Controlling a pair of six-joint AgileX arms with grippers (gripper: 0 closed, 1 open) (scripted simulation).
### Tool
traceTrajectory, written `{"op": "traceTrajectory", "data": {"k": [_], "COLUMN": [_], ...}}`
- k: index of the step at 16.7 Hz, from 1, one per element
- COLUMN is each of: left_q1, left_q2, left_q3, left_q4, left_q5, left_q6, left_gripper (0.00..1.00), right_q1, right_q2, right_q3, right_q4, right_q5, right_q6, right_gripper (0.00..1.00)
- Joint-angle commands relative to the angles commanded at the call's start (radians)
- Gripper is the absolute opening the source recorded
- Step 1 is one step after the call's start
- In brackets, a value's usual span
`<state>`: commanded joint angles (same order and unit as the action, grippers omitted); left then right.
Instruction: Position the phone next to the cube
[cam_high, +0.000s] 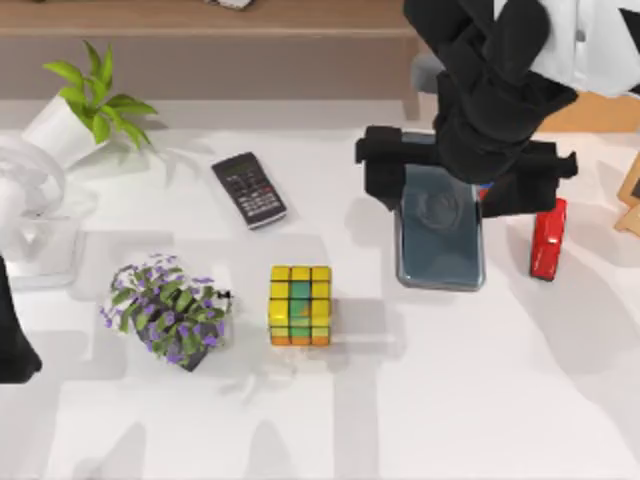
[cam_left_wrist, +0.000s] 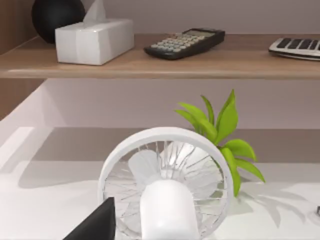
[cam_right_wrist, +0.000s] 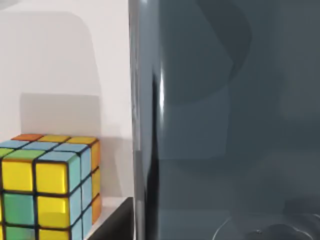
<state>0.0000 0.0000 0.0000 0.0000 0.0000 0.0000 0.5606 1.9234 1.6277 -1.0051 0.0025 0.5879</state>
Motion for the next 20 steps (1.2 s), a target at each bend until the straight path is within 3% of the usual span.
{"op": "traceTrajectory", "data": {"k": [20], "left_q1": [0.000], "left_q2": [0.000], "left_q3": [0.000], "left_q4": [0.000], "left_q5": [0.000], "left_q6": [0.000], "left_gripper": [1.00], "right_q1": [0.003], "right_q2": [0.067], "right_q3": [-0.084], "right_q4": [0.097], "right_q5": [0.000], "right_q6": [-0.004], "right_gripper": [0.00]}}
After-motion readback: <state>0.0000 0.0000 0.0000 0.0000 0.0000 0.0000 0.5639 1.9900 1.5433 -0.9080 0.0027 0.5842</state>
